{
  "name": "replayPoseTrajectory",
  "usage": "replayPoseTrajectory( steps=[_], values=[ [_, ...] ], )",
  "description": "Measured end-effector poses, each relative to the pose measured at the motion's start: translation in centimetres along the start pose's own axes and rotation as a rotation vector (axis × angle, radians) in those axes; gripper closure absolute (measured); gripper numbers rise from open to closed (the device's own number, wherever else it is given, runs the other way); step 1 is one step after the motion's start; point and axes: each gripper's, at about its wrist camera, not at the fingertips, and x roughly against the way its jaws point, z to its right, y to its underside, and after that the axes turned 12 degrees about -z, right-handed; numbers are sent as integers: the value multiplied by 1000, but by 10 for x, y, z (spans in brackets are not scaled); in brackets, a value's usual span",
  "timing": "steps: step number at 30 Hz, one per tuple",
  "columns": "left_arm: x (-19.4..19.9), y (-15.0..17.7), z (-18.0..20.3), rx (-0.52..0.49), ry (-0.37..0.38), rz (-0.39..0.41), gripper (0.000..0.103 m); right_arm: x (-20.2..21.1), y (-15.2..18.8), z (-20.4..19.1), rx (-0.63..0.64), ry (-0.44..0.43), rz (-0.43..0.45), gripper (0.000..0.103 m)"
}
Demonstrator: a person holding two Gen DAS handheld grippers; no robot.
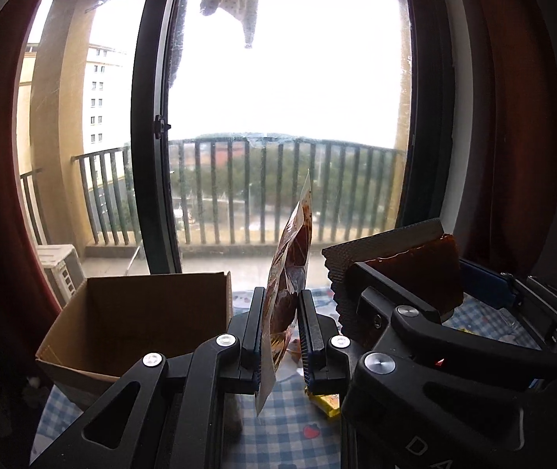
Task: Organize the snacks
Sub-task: 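Carry both packs into the cardboard box and open both tools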
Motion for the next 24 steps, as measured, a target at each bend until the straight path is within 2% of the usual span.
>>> replayPoseTrajectory(
  steps=[7, 15, 24],
  values=[
    [-5, 1, -34, 33, -55, -22, 91, -32, -16, -31, 19, -42, -24, 28],
    [-23, -13, -83, 80, -119, -20, 91, -61, -34, -72, 64, -90, -25, 28],
    [-53, -9, -111, 135, -155, -96, 91, -115, -38, -112, 93, -138, -106, 28]
  ],
)
